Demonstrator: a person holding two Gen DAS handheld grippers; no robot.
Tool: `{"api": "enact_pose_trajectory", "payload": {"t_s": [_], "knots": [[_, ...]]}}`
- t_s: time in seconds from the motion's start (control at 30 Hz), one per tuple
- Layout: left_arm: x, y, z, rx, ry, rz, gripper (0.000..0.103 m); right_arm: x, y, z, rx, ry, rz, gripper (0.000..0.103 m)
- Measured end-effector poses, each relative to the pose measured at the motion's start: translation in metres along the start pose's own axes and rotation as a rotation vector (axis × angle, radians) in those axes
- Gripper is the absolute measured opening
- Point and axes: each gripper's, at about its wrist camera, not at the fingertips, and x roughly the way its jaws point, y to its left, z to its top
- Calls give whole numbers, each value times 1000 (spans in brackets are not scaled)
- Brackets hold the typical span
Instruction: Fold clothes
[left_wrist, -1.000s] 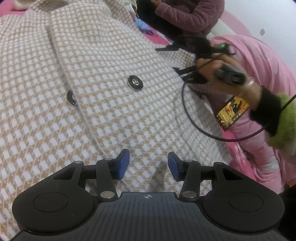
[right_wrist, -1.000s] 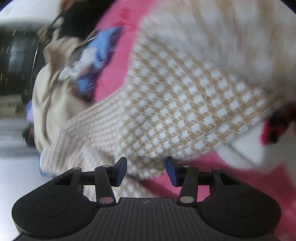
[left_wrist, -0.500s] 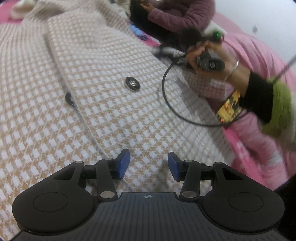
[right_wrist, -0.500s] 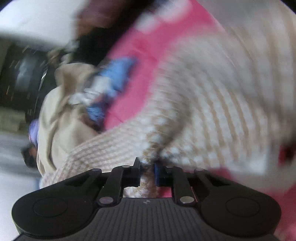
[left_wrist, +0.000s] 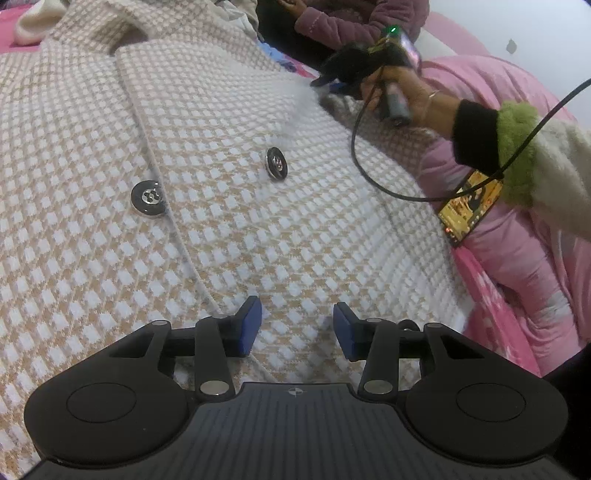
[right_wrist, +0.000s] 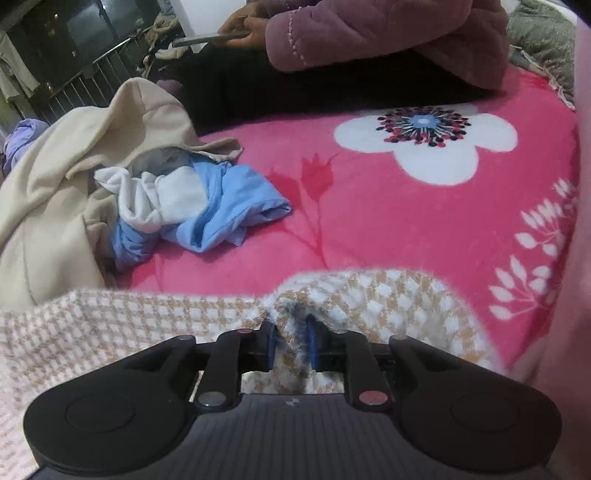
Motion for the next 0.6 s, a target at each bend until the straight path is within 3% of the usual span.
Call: {"api": "enact_pose_trajectory", "payload": {"t_s": [0.03, 0.2, 0.27, 0.4, 0.5, 0.53, 0.57, 0.6], "knots": [[-1, 0, 0, -3, 0, -3, 44, -6, 2, 1, 0, 25, 9, 48], [-1, 3, 0, -18, -2, -21, 44, -62, 12, -15, -88, 203, 41, 52], [1, 2, 1, -22, -3, -26, 45, -91, 19, -30, -162, 189, 120, 44], [0, 3, 3, -35, 2, -38, 45, -121, 47, -79, -464, 162, 268, 31], [0, 3, 5, -45, 7, -43, 45, -96, 53, -129, -721, 225, 174, 27], [0, 3, 5, -49, 7, -43, 45, -84, 50, -143, -783, 254, 109, 18], [-1, 3, 5, -52, 6, -43, 45, -74, 44, -155, -839, 261, 38, 23], [-2, 2, 6, -57, 8, -41, 45, -76, 40, -159, -848, 236, 31, 22]]}}
